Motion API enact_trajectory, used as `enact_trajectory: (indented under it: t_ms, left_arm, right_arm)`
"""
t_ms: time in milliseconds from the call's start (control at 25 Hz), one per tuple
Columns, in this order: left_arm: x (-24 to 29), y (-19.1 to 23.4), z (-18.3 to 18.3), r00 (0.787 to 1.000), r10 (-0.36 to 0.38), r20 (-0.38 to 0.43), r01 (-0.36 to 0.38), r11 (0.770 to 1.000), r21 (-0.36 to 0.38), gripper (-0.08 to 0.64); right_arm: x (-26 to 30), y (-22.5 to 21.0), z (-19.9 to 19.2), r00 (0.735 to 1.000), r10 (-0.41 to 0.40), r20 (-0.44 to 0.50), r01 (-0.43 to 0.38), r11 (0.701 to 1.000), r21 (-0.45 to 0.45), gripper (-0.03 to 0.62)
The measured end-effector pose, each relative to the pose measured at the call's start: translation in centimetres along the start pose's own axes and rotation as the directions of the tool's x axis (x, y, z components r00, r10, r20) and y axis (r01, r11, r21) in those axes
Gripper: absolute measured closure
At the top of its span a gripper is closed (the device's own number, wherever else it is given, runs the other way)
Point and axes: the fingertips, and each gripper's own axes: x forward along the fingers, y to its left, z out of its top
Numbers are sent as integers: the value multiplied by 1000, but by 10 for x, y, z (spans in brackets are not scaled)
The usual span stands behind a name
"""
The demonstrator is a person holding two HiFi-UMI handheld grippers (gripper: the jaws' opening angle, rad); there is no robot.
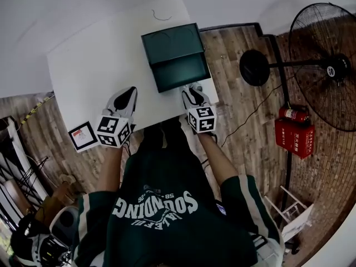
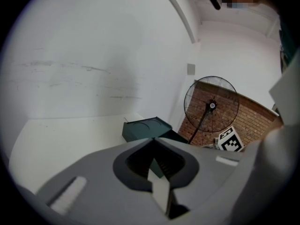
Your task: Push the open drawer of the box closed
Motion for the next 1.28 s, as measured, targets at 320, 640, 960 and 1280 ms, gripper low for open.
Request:
enact_trajectory:
  t_ms: [320, 640, 960, 1280]
  left_arm:
    - [-8, 16, -9, 998, 56, -12, -56, 998, -37, 508]
    - [-10, 30, -12, 996, 84, -9, -85, 995, -58, 508]
    - [-10, 30, -10, 997, 83, -3, -83, 995, -61, 508]
    - [-9, 28, -7, 996, 87, -3, -87, 994, -60, 508]
  right_arm:
    - [28, -12, -17, 995, -7, -95, 12, 999, 48, 497]
    - [44, -15, -23, 989, -19, -147, 27, 998, 48, 507]
    - [42, -14, -17, 990, -18, -137, 22, 999, 30, 520]
    - [45, -18, -6, 991, -19, -132, 23, 999, 32, 520]
